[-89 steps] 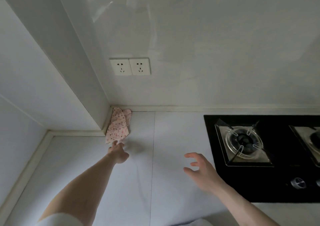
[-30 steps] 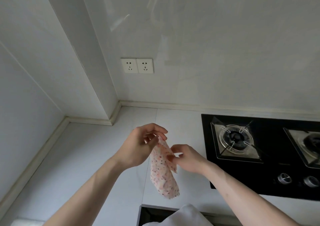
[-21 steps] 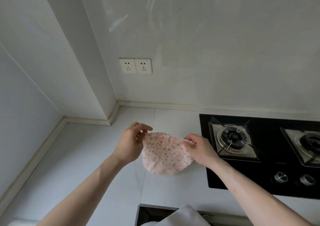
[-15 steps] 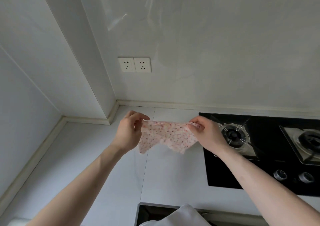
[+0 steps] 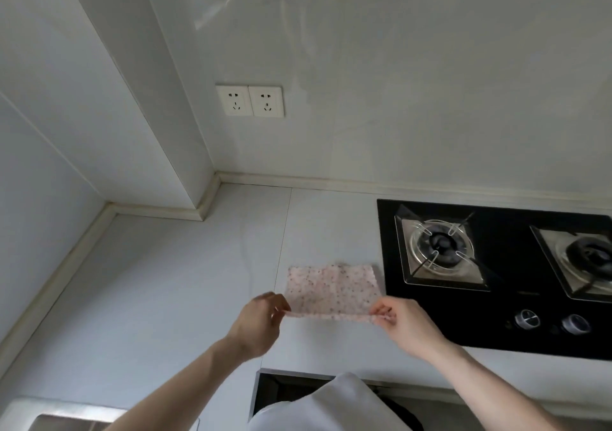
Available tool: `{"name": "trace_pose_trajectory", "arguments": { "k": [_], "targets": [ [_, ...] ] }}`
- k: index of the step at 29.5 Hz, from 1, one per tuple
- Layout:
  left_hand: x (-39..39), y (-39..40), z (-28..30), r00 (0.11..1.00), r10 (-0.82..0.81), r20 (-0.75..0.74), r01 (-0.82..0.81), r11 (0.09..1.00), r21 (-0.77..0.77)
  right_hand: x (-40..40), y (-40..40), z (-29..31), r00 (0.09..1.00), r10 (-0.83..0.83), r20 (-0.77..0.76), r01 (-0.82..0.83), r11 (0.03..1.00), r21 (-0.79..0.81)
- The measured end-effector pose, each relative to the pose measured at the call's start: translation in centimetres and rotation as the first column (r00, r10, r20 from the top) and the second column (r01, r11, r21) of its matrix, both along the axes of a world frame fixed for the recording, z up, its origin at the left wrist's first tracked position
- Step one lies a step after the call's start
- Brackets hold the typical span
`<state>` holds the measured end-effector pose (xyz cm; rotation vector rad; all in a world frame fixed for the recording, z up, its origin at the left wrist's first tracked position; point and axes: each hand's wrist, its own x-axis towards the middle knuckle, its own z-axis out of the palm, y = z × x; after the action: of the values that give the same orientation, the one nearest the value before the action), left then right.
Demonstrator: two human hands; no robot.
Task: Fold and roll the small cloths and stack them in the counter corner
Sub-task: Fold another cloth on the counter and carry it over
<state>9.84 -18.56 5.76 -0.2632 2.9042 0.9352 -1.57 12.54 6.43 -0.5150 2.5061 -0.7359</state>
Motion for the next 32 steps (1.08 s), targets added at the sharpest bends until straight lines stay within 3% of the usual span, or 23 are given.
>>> {"name": "trace_pose_trajectory", "arguments": {
  "k": [6,17,32],
  "targets": [
    [2.8,1.5,-3.8,0.967,-0.054,0.251,0.059,0.998,-0.012,3.0,1.1,-3.6,0.987,0.011,0.16,-0.031,0.992,0.121],
    [-1.4,0.5,-3.8,0.948,0.135,0.288,-0.134,0.991,-0.025,-1.7,-1.3,-5.0,0.988,-0.109,0.105,0.098,0.99,0.106],
    [-7.3,0.0,-4.5,0.893,0.204,0.401,-0.182,0.979,-0.095,-5.1,-3.1,-6.5,0.954,-0.289,0.086,0.27,0.946,0.181]
  ]
}}
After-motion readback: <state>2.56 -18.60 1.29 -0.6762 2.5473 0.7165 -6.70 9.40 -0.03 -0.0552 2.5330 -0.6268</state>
